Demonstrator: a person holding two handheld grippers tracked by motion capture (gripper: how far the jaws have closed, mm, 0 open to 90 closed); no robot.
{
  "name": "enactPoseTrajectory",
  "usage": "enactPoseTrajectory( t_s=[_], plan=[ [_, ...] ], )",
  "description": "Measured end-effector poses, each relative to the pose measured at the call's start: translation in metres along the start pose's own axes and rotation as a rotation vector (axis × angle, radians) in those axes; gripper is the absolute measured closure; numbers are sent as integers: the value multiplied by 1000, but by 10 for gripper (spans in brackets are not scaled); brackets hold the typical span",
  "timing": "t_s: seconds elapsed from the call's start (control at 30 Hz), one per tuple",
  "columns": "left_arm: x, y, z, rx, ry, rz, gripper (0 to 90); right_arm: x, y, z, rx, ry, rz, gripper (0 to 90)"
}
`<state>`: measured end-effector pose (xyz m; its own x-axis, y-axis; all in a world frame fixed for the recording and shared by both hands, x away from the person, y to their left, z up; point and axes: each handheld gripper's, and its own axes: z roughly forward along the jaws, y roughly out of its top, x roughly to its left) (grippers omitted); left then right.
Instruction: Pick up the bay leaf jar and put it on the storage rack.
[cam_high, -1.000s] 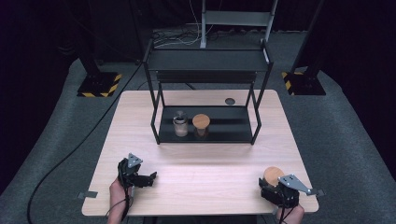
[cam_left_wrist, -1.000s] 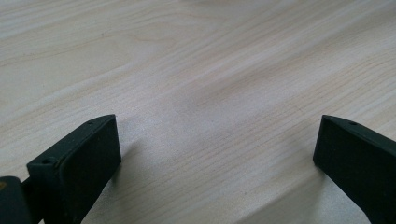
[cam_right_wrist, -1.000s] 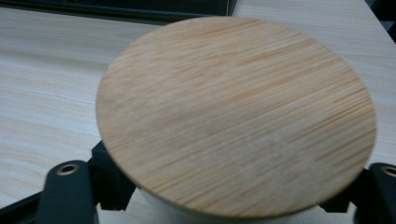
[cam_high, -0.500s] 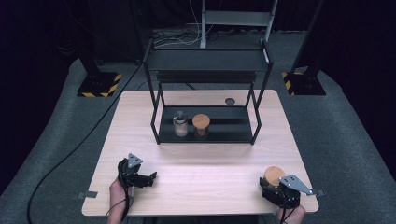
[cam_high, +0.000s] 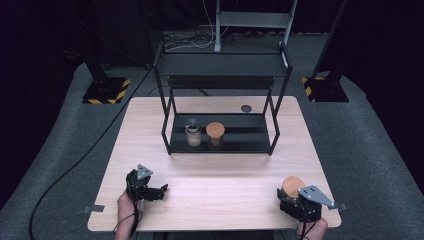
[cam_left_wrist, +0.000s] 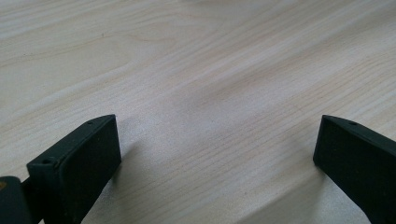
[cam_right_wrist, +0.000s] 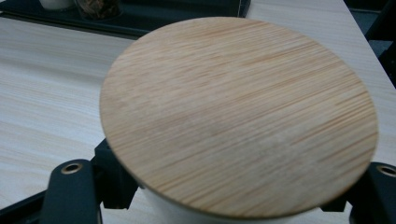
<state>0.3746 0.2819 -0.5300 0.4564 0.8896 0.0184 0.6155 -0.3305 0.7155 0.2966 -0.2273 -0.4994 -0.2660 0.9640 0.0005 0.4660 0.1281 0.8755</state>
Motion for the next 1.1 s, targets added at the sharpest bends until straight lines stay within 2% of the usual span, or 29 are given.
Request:
enactPoseTrajectory(
  t_s=[0.4, 1.1],
  plan=[
    [0, 0, 0, 1, -1, -1, 3, 3, 8, 1, 0, 9, -26, 248],
    [1, 0, 0, 1, -4, -5, 3, 5, 18, 1, -1, 16, -44, 248]
  ],
)
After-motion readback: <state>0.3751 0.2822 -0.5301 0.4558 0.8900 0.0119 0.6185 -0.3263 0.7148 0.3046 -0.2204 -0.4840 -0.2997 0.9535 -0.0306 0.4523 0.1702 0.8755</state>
